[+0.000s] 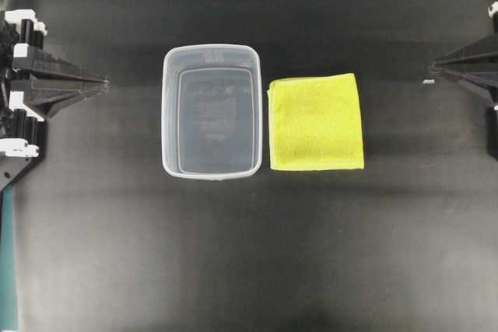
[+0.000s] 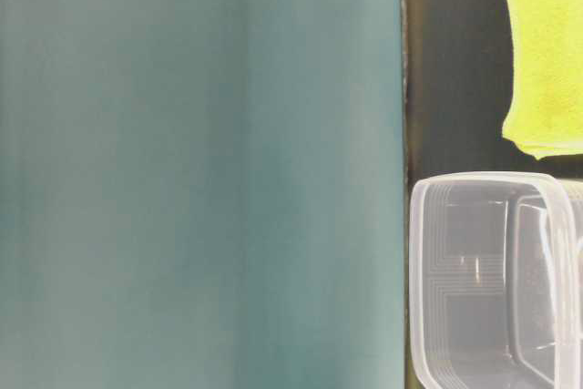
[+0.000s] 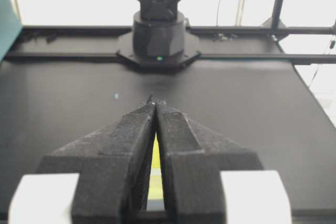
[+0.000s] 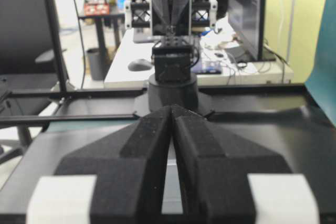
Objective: Place the yellow towel into the container with the left arm.
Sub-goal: 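Move the left gripper over the container toward the yellow towel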
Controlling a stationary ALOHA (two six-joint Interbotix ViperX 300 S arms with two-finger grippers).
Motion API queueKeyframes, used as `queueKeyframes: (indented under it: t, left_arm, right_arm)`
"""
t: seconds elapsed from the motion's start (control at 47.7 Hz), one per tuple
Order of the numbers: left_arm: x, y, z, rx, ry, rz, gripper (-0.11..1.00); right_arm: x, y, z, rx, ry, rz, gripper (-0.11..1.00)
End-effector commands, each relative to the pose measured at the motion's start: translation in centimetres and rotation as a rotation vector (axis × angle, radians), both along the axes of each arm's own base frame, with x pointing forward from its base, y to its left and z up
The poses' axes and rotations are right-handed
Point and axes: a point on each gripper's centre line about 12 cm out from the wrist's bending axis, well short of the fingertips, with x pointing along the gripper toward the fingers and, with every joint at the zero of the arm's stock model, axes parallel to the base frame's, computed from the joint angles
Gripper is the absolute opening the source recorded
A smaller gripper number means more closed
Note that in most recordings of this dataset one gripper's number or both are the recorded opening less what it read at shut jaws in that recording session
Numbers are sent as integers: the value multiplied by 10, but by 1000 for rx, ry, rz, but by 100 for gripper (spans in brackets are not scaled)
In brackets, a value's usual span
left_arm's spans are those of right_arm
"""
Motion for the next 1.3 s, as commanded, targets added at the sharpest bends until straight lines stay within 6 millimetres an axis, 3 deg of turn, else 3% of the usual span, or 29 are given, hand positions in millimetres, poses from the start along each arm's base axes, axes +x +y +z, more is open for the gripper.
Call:
queueKeyframes:
  t: [0.0, 0.084, 0.42, 0.776, 0.881, 1.112, 1.175, 1.28]
  left_arm:
    - [12, 2, 17, 10, 9, 5, 6]
    - [26, 6, 26, 5, 78, 23, 0]
    - [97, 12, 50, 14, 483, 45, 0]
    - [184, 15, 44, 14, 790, 50, 0]
    - [205, 18, 37, 10, 881, 57, 0]
    - [240, 20, 18, 65, 947, 37, 3]
    - [250, 24, 10, 76, 964, 36, 16]
    - [264, 27, -7, 82, 1007, 36, 47]
  right_arm:
    - [2, 1, 8, 23, -21, 6, 1]
    - [2, -2, 10, 68, -23, -10, 1]
    - [-5, -12, 19, 91, -31, -59, 1]
    - [-16, -16, 23, 94, 6, -85, 3]
    - [-20, -16, 27, 85, -13, -84, 17]
    - [-27, -12, 33, 67, -45, -65, 72]
    - [-28, -9, 36, 50, -63, -51, 79]
    - [-32, -8, 45, 41, -124, -46, 77]
